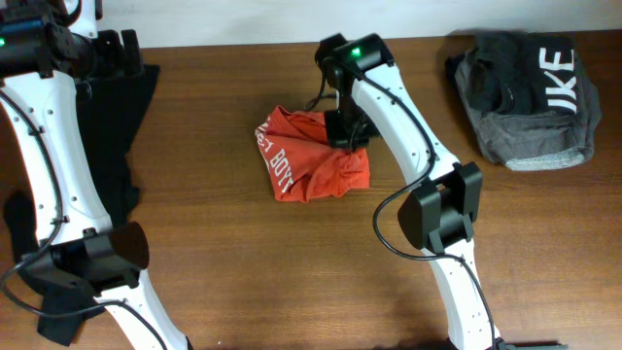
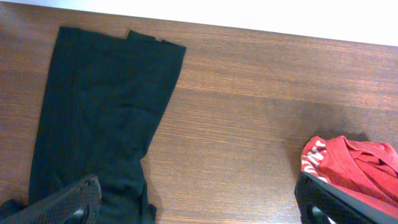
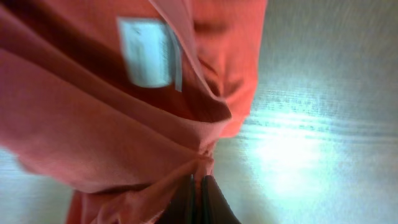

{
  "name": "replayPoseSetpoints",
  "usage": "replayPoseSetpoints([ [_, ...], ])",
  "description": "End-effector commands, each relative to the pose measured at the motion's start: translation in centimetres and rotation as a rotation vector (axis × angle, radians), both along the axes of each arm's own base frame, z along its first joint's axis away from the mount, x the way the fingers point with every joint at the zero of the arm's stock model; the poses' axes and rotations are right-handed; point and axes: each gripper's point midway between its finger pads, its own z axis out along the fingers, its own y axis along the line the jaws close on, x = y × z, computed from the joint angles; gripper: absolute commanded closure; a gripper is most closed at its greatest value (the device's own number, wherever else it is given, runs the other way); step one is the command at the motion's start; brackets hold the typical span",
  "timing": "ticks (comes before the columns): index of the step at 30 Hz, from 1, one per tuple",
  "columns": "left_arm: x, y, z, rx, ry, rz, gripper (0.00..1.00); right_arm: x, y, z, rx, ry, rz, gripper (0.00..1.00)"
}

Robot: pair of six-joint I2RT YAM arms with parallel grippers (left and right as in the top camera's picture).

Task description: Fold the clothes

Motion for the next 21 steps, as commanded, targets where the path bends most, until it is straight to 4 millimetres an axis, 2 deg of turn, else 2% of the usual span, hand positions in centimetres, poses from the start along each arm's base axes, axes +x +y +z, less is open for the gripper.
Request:
replayPoseSetpoints([
  [1, -0.2, 0.2, 0.0, 0.016, 0.005, -0.01, 0.01, -0.8, -1.9, -1.4, -0.053, 0.059, -0.064, 0.96],
  [7, -0.2, 0.2, 0.0, 0.016, 0.005, -0.01, 0.01, -2.2, -4.6, -4.3, -0.115, 0.156, -0.148, 0.96],
  [12, -0.1, 0.2, 0.0, 0.021, 0.003, -0.016, 0.01, -1.7, -5.6, -4.8, -0.105, 0.157, -0.165, 0.96],
  [16, 0.0, 0.2, 0.1, 0.026, -0.002, -0.022, 0.01, -1.0, -4.4, -3.7, -0.02, 0.135, -0.069, 0.77],
  [21, 0.1, 0.2, 0.1, 0.028, -0.007, -0.021, 0.01, 0.1, -3.8, -0.9, 0.025, 0.072, -0.002, 0.49],
])
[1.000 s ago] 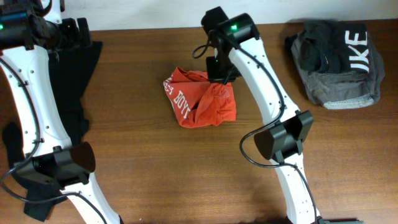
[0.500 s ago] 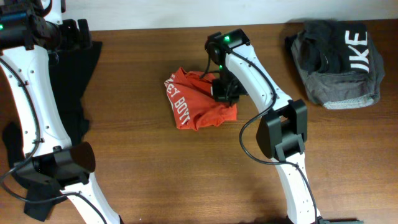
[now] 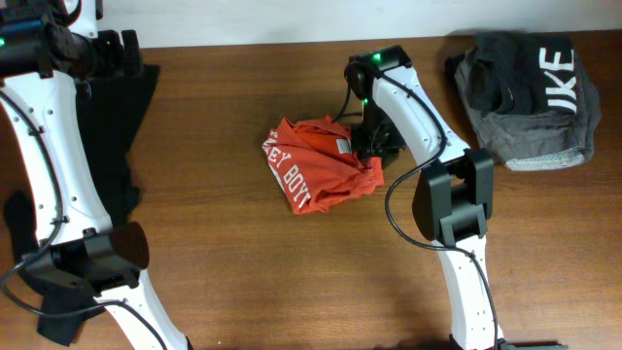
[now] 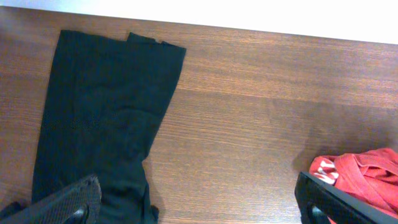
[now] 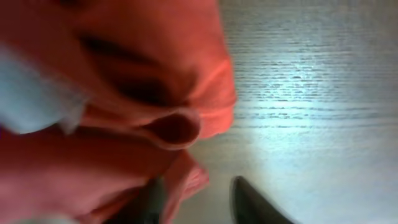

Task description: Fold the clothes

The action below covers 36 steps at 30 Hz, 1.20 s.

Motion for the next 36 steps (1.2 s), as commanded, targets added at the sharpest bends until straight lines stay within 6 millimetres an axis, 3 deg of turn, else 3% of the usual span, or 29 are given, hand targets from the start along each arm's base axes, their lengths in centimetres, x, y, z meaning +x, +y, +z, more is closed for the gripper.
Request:
replayPoseSetpoints([
  [1, 0.0, 0.2, 0.1, 0.02, -0.006, -0.011, 0.01, 1.4, 1.2, 2.8, 0.083, -0.087, 0.089, 0.42],
  [6, 0.2, 0.4, 0.3, 0.022, -0.017, -0.007, 0.01, 1.6, 4.3, 5.3, 0.274, -0.134, 0.22, 0.39],
  [10, 0.4, 0.8, 0.4, 0.03, -0.026, 0.001, 0.01, 1.3, 5.3, 4.9, 0.297, -0.136, 0.314, 0.38],
  [17, 0.5, 1.0, 0.5, 0.037, -0.031, 0.007, 0.01, 4.9, 4.7, 3.0, 0.273, -0.256, 0.366, 0.34],
  [24, 0.5, 1.0, 0.5, 0.037, -0.032, 0.007, 0.01, 6.1, 3.2, 0.4, 0.327, -0.278, 0.49, 0.34],
  [28, 0.5, 1.0, 0.5, 0.037, -0.032, 0.007, 0.01, 6.5, 2.7, -1.0, 0.355, -0.284, 0.501, 0.46],
  [36, 0.5, 1.0, 0.5, 0.036, -0.031, 0.007, 0.01, 6.4, 4.1, -1.3, 0.467, -0.303, 0.535, 0.71],
])
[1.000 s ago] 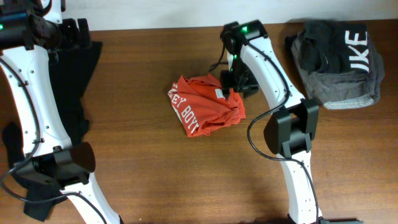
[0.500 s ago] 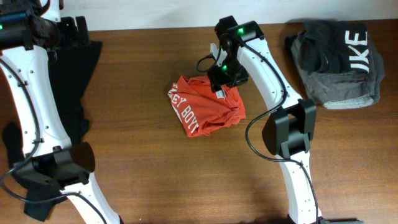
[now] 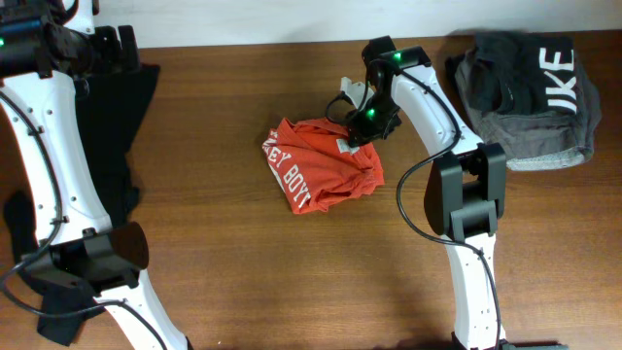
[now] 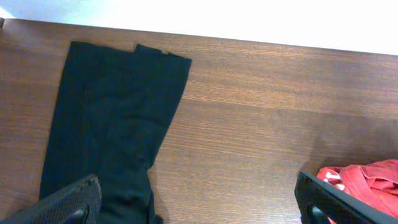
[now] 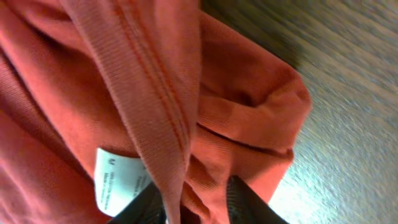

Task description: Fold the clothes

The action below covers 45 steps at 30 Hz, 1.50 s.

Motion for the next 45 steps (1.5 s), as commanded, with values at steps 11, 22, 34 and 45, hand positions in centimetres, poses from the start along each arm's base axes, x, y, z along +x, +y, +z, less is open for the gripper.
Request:
replayPoseSetpoints([
  [11, -0.2, 0.5, 0.0, 0.018, 0.002, -0.004, 0.01, 1.5, -1.0, 2.8, 0.08, -0.019, -0.115, 0.96],
  [22, -0.2, 0.5, 0.0, 0.018, 0.002, -0.004, 0.01, 1.4, -7.7, 3.1, 0.06, 0.052, -0.262, 0.96],
  [34, -0.2, 0.4, -0.1, 0.017, 0.007, -0.004, 0.01, 3.6, -8.2, 4.9, 0.038, -0.076, -0.211, 0.38],
  [45, -0.1, 0.5, -0.4, 0.015, 0.013, -0.004, 0.01, 5.1, -1.4, 3.7, 0.035, -0.271, 0.194, 0.41],
])
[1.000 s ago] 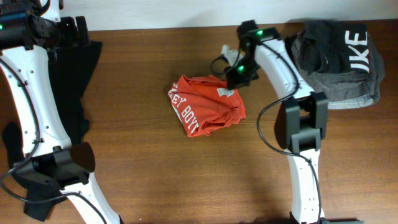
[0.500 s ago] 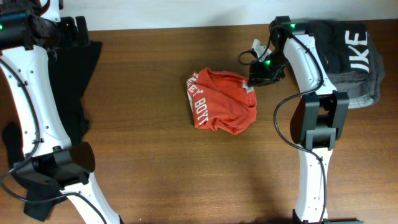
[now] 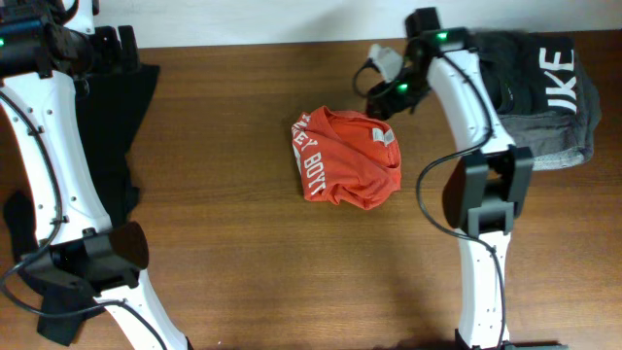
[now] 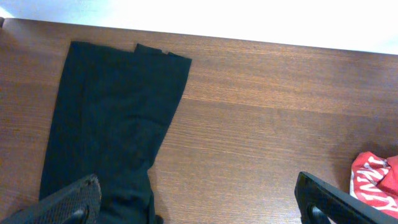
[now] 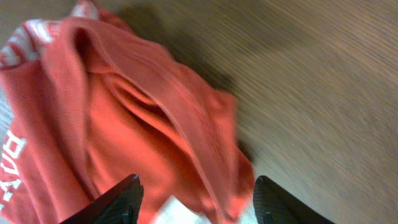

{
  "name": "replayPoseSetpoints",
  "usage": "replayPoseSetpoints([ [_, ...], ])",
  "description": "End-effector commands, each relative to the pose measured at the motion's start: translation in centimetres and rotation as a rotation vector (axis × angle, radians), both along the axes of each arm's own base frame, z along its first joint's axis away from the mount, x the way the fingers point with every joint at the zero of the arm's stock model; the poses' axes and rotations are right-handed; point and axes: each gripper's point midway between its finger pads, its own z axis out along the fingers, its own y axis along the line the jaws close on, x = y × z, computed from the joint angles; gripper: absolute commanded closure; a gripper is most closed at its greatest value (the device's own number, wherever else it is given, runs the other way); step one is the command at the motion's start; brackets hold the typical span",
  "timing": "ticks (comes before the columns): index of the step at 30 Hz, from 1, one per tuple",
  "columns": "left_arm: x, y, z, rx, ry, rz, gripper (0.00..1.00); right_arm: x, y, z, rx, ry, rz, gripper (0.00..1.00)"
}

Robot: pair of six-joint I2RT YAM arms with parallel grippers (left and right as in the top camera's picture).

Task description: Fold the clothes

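Note:
A crumpled red shirt with white lettering lies in the middle of the table; it also fills the right wrist view and shows at the right edge of the left wrist view. My right gripper hovers just beyond the shirt's far right corner. In its own view the right gripper is open wide over the cloth, holding nothing. A black garment lies flat at the far left. My left gripper stands open above its edge.
A grey garment with white letters lies bunched at the far right corner. The black garment runs down the left side under the left arm. The table's far edge meets a white wall.
The red shirt now lies further right and back. My right gripper, then close about a fold by the label, is now open wide and off the cloth. The left arm is unchanged.
At first my right gripper was shut on the red shirt mid-table. Then its jaws stood partly open and the shirt lay a little to the right. Then they pinched a fold near the label. Now the shirt lies further right and the gripper is open.

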Motion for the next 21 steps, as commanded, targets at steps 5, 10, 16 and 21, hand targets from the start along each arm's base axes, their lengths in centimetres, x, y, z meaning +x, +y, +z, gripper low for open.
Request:
replayPoseSetpoints([
  [5, -0.1, 0.4, -0.4, 0.016, 0.013, -0.005, 0.01, 0.9, 4.7, -1.6, -0.059, -0.109, 0.194, 0.46],
  [10, -0.1, 0.4, -0.5, 0.015, 0.016, -0.004, 0.01, 1.2, 5.1, -2.6, -0.055, -0.11, 0.2, 0.47],
  [16, 0.0, 0.5, -0.5, 0.015, 0.013, -0.004, 0.01, -0.3, 7.6, -1.9, 0.107, -0.032, 0.178, 0.47],
  [21, 0.1, 0.5, -0.9, 0.013, 0.024, -0.005, 0.01, -1.4, 10.3, -0.2, 0.309, 0.063, 0.116, 0.54],
])
